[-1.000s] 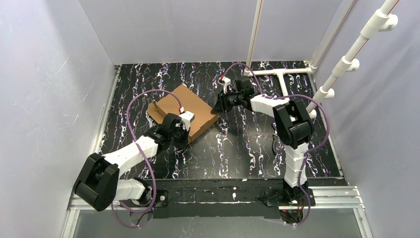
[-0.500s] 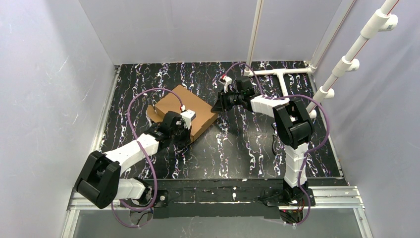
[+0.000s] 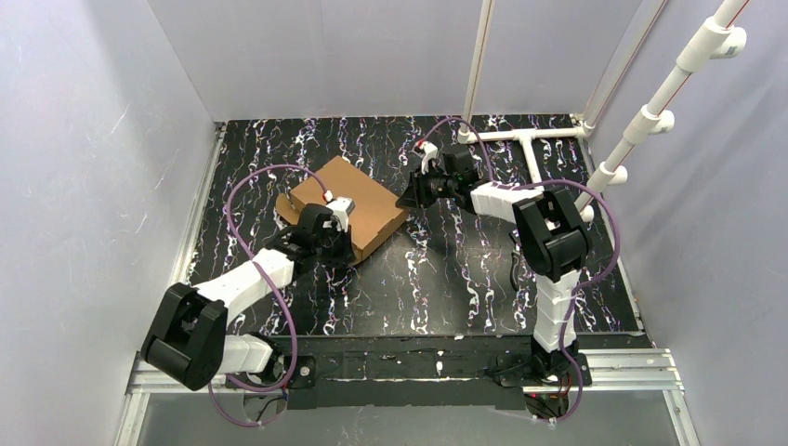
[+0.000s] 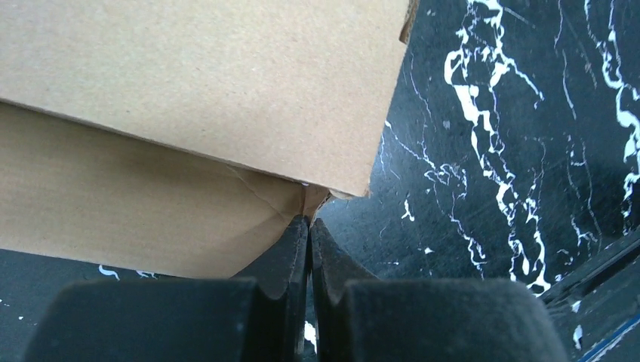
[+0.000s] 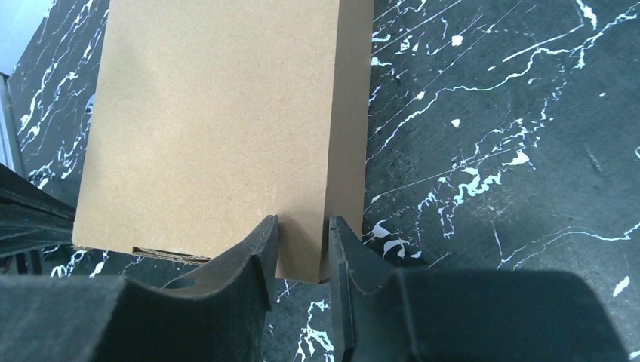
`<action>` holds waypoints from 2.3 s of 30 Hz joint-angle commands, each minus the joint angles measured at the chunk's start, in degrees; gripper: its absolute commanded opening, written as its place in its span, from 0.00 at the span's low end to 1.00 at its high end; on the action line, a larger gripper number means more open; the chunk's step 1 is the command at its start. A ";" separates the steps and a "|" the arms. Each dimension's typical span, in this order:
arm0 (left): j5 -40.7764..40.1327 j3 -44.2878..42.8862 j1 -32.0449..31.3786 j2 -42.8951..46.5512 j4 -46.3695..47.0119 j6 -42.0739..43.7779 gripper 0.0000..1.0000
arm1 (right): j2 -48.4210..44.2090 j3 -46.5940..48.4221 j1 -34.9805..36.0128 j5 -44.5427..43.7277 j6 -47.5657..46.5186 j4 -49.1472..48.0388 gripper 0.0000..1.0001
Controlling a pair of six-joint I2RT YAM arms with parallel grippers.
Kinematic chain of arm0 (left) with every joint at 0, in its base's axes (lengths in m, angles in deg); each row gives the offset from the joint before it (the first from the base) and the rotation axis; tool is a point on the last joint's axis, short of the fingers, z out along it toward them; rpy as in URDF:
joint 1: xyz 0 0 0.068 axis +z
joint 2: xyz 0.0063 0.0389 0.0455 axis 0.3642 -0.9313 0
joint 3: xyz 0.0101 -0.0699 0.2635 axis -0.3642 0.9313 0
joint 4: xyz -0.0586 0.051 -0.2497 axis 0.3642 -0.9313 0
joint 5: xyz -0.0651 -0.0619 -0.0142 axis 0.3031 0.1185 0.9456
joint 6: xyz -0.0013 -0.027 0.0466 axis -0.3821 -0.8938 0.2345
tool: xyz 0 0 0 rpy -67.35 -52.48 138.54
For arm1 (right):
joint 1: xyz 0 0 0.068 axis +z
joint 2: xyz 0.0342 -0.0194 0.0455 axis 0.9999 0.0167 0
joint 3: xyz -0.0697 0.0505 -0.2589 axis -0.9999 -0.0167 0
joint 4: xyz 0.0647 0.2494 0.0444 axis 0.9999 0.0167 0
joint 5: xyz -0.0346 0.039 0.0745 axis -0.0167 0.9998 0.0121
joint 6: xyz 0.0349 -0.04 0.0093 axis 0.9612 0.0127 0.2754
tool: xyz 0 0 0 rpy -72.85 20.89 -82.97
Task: Fold the paper box
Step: Close the paper box at the center of the board.
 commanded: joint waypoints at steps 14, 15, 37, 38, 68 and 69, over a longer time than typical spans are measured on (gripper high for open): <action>9.78 -1.61 0.98 -5.48 16.94 4.37 0.00 | -1.76 -6.35 2.03 -3.29 -1.61 6.47 0.41; 9.74 -1.20 0.98 -4.99 16.96 4.79 0.00 | -2.09 -6.15 1.63 -3.20 -2.25 6.72 0.43; 13.62 0.02 0.98 -4.47 17.12 9.44 0.00 | -10.37 -3.53 -2.75 3.03 -24.06 15.80 0.84; 13.65 -0.10 0.98 -4.83 17.14 9.78 0.00 | -10.41 -3.31 -2.75 3.42 -25.04 16.33 0.85; 14.56 0.87 0.91 -6.23 17.78 11.41 0.00 | -12.71 -1.31 -3.70 17.87 -106.58 42.84 0.96; 14.63 0.96 0.90 -6.25 17.94 11.35 0.00 | -12.41 -1.77 -3.22 17.12 -106.64 40.91 0.95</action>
